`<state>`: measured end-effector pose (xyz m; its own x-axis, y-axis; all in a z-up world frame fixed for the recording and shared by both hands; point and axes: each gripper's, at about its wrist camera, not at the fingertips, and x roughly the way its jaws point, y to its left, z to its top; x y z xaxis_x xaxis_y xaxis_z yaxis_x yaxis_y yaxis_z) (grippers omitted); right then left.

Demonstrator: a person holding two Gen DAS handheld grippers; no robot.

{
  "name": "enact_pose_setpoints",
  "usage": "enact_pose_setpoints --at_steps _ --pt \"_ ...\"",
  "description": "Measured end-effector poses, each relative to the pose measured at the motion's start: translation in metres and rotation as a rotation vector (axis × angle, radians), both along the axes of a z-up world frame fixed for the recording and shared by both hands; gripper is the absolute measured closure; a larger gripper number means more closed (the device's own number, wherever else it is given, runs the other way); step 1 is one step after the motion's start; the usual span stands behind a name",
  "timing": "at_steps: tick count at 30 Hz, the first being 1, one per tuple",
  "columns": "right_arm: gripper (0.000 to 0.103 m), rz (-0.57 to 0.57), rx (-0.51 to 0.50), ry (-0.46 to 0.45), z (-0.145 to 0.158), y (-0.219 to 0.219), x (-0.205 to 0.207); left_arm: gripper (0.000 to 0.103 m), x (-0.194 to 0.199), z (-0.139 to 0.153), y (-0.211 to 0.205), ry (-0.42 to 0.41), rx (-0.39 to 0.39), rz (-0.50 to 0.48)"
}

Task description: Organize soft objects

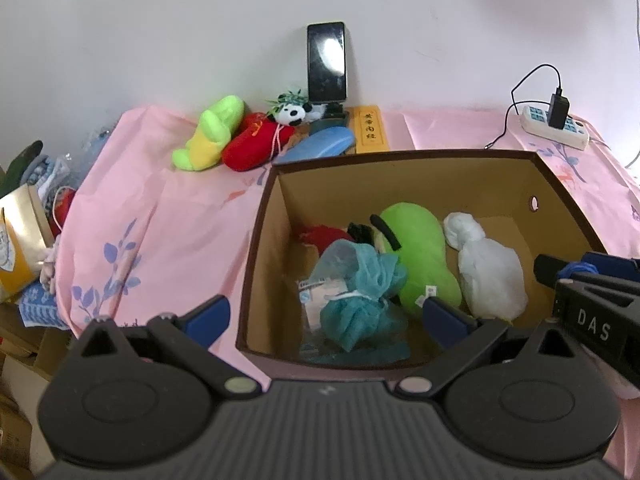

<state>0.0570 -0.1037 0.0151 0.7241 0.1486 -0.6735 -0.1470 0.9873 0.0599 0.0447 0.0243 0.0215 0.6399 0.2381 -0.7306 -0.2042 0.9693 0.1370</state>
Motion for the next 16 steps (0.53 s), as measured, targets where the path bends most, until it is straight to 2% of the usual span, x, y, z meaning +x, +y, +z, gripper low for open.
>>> enact_pose_setpoints --at_steps 7,16 --pt "0.082 0.003 0.000 0.000 -0.001 0.003 0.004 0.001 0.007 -0.002 0.005 -0.009 -0.031 -0.004" --pt "0.082 0.002 -0.001 0.011 -0.002 0.006 0.018 0.002 0.014 -0.002 0.004 -0.031 -0.027 0.003"
